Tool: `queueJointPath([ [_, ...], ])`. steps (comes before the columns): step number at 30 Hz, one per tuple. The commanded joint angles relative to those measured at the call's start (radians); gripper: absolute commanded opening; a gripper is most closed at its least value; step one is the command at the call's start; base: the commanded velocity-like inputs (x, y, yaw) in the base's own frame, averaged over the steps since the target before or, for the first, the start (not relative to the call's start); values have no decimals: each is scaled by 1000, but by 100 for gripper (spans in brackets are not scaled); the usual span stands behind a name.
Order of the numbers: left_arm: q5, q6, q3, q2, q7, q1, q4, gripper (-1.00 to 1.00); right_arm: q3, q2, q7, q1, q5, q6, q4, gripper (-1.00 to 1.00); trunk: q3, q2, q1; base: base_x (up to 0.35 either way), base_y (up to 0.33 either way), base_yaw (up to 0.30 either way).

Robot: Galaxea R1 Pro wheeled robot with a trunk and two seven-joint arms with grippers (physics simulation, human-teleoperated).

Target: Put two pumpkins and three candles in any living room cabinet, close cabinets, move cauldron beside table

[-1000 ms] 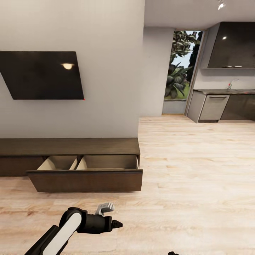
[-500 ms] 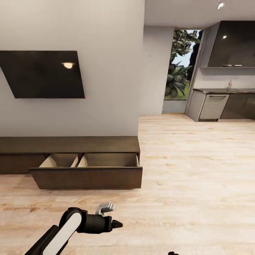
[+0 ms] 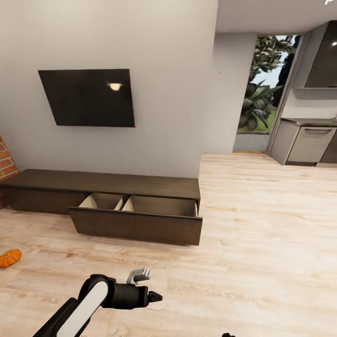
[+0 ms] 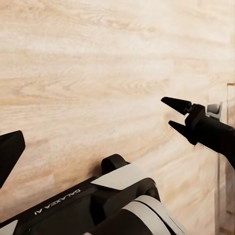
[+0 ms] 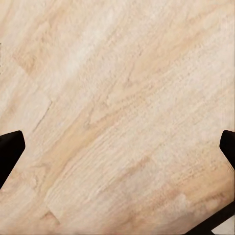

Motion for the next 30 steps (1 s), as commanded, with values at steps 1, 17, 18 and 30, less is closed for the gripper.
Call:
queueJointPath([
  [1, 10, 1, -2, 1, 10, -1, -1, 100, -8, -1, 7, -1, 1, -7, 3, 100, -1, -1, 0, -37, -70, 291],
  [17, 10, 1, 1, 1, 10, -1, -1, 100, -8, -1, 7, -1, 73, -32, 3, 100, -1, -1, 0, -4, -7, 274],
  [18, 10, 1, 1, 1, 10, -1, -1, 100, -8, -1, 7, -1, 74, -32, 3, 100, -1, -1, 0, 0, 0, 280],
  [30, 10, 0, 4, 1, 10, -1, -1, 100, -8, -1, 6, -1, 77, -37, 3, 100, -1, -1, 0, 0, 0, 289],
])
